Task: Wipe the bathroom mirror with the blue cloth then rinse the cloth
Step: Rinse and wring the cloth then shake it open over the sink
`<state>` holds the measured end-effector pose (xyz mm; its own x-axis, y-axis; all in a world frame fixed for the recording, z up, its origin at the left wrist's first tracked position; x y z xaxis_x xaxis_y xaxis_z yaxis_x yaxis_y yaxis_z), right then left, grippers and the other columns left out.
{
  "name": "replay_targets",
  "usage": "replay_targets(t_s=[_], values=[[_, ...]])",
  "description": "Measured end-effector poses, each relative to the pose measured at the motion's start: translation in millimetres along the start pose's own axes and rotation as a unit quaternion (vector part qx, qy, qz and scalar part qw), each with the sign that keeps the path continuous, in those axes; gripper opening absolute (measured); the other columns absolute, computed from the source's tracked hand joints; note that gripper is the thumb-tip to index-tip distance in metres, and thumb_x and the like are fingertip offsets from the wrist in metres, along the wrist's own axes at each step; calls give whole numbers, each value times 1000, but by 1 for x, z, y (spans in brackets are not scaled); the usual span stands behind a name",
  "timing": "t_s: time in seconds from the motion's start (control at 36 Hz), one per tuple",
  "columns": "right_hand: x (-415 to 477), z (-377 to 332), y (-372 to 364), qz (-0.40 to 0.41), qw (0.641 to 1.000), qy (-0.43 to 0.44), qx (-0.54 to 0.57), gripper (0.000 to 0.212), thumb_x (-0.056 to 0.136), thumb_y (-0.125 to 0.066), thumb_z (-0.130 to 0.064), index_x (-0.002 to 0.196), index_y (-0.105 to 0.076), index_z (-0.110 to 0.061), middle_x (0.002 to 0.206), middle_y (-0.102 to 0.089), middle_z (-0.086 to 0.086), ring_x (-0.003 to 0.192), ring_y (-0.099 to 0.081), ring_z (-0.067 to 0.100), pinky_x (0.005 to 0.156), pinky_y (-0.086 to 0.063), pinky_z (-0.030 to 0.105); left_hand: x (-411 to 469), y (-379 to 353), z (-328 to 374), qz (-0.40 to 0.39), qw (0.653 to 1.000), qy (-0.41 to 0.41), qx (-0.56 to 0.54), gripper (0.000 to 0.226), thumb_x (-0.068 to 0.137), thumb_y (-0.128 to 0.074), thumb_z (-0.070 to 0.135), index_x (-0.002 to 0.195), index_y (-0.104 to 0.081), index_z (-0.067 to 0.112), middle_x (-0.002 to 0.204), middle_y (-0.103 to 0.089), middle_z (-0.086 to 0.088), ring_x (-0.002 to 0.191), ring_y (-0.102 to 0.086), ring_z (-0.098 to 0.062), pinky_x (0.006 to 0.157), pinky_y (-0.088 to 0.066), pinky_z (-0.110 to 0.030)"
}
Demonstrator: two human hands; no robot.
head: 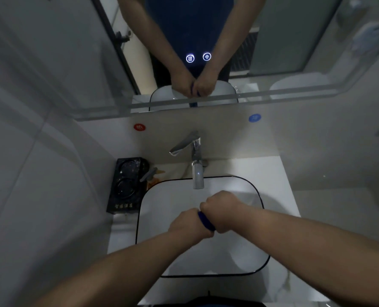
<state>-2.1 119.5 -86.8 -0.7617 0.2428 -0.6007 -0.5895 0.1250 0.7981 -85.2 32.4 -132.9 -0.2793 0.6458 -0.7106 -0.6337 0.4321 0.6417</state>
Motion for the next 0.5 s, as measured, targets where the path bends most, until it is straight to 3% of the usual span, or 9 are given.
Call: replay_targets(t_s=[0.14,0.28,0.36,0.42,0.5], values=[[13,-2,-6,-26,996,-45,70,31,93,-70,-32,121,-67,-18,117,-69,5,104,-71,27,80,-51,35,9,0,-8,67,997,5,37,32,88,-72,41,113,-61,24,102,-70,2,90,-68,-22,75,-52,-32],[9,0,-18,25,968,-113,223,31,89,-70,-39,112,-65,-19,98,-64,2,92,-67,26,76,-51,33,10,15,-11,154,977,-84,123,36,94,-69,39,122,-56,20,107,-71,-2,94,-72,-26,71,-46,-32],[8,-6,-36,39,901,-161,401,28,82,-72,-41,96,-64,-19,91,-66,-1,91,-71,27,68,-50,31,10,30,-7,184,951,-141,204,37,95,-69,36,125,-56,20,105,-71,-2,89,-72,-26,67,-47,-33],[6,-8,-45,45,835,-189,515,22,77,-75,-32,86,-64,-16,87,-70,2,79,-69,22,64,-52,32,7,41,2,198,933,-177,244,35,96,-70,33,126,-57,20,105,-72,-3,90,-73,-26,69,-49,-35],[-3,-6,-46,66,716,-214,661,17,69,-77,-17,72,-60,-15,73,-66,2,60,-57,16,54,-41,29,0,60,17,219,911,-220,273,26,98,-70,27,120,-59,18,103,-74,-4,89,-75,-27,69,-50,-36]])
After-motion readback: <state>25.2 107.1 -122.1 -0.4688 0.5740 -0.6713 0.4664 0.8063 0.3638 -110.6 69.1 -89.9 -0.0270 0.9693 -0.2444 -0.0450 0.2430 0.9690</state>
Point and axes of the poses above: each hand's wrist, its own x-axis towards the middle knuckle, its own y-axis out of the back of the hand, z = x × y, the point moved 2 cm from there along x, towards the middle knuckle
